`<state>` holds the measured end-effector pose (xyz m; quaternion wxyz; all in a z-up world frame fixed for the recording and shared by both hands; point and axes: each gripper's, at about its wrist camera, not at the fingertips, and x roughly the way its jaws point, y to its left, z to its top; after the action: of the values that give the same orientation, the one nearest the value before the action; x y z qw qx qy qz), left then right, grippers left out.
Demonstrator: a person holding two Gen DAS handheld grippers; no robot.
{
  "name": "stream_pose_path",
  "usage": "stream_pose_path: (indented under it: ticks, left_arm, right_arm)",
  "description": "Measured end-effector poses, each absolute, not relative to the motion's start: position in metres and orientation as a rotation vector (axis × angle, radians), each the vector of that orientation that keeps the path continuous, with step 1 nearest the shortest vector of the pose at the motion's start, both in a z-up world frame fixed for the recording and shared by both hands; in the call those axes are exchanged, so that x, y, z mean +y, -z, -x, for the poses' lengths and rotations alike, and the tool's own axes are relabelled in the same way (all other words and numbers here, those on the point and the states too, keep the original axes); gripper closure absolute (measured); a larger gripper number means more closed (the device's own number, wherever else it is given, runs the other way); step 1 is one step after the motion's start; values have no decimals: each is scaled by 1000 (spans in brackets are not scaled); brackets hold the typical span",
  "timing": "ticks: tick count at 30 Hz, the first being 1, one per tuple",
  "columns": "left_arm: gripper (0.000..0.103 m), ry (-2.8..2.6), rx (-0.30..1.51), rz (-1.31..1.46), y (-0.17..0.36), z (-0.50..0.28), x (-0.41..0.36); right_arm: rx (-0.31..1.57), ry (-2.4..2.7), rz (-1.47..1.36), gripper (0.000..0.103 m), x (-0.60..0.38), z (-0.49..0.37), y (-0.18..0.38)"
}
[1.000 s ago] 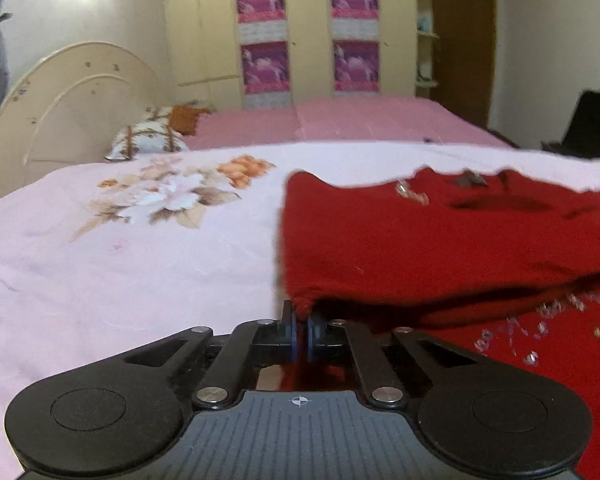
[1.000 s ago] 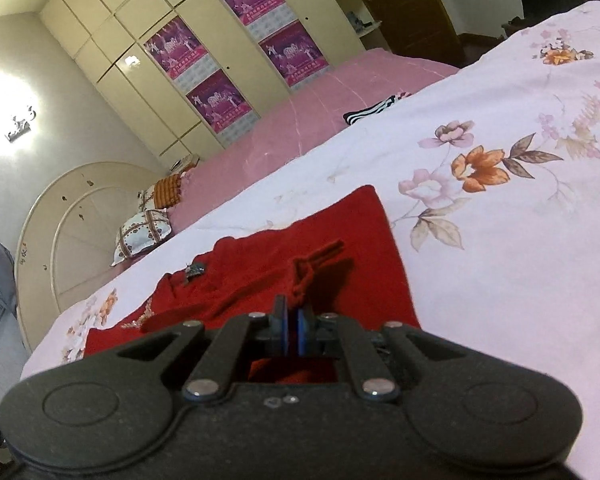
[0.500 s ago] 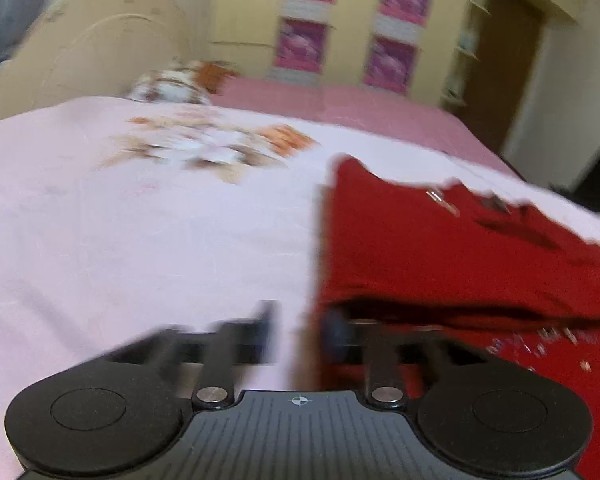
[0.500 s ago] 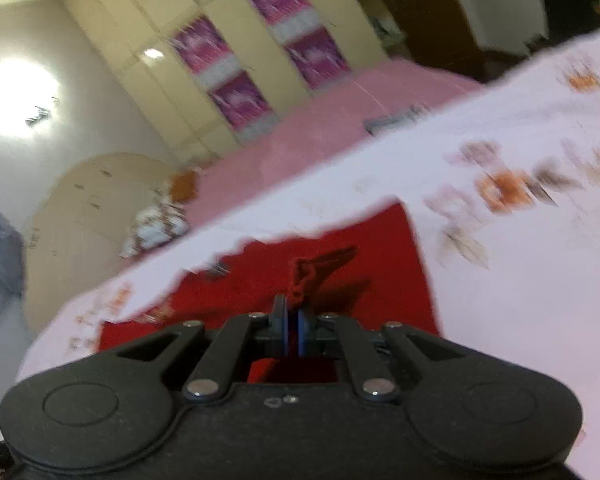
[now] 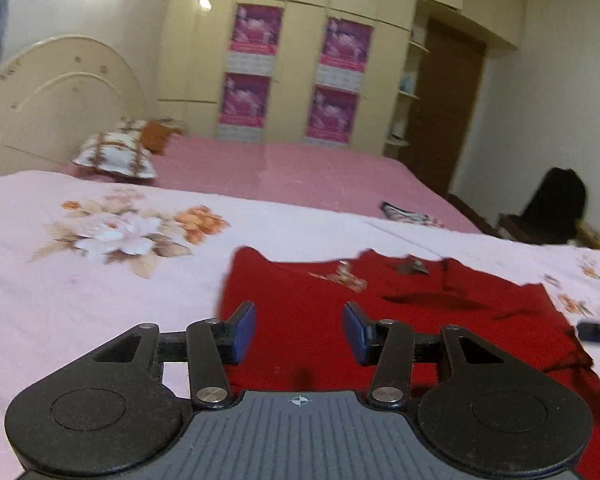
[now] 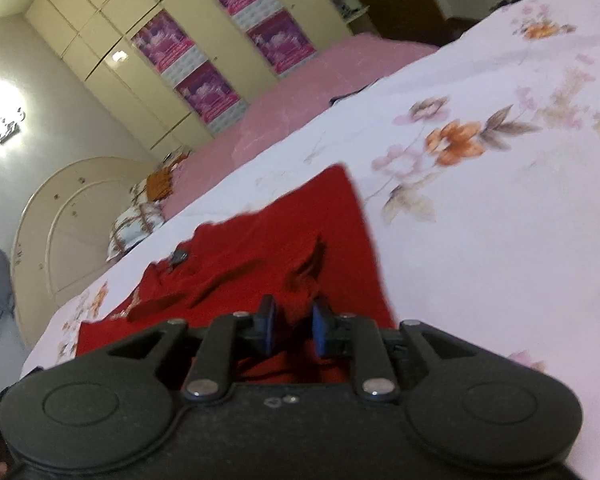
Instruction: Fold small clothes
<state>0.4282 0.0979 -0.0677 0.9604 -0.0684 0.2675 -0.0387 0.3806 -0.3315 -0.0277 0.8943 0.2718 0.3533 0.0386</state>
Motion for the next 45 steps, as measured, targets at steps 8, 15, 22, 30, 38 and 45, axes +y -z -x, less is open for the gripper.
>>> stream_pose_path:
  ticks: [8,15,22,30,38,45]
  left_arm:
    - [55,133,664,116,118,-452,82]
    - [55,91,580,82,82,-465,83]
    - [55,33,718,15,112,-546,75]
    - [54,-25,673,-39,111,-549,85]
    - [49,-28,661,-39,104,-540,86]
    - [49,49,623,-90,100,-540,54]
  right_arm:
    - [736,-128,-369,88,-299,-385,25]
    - [726,-62,-203,80,-291,-387,21]
    - [721,-100,-147,83,-273,-422,23]
    - [667,-124,-117,79,-279,-426,21]
    - [741,-94,-32,80,-276,-442,35]
    - [698,-180,-56,64,-251,-425,22]
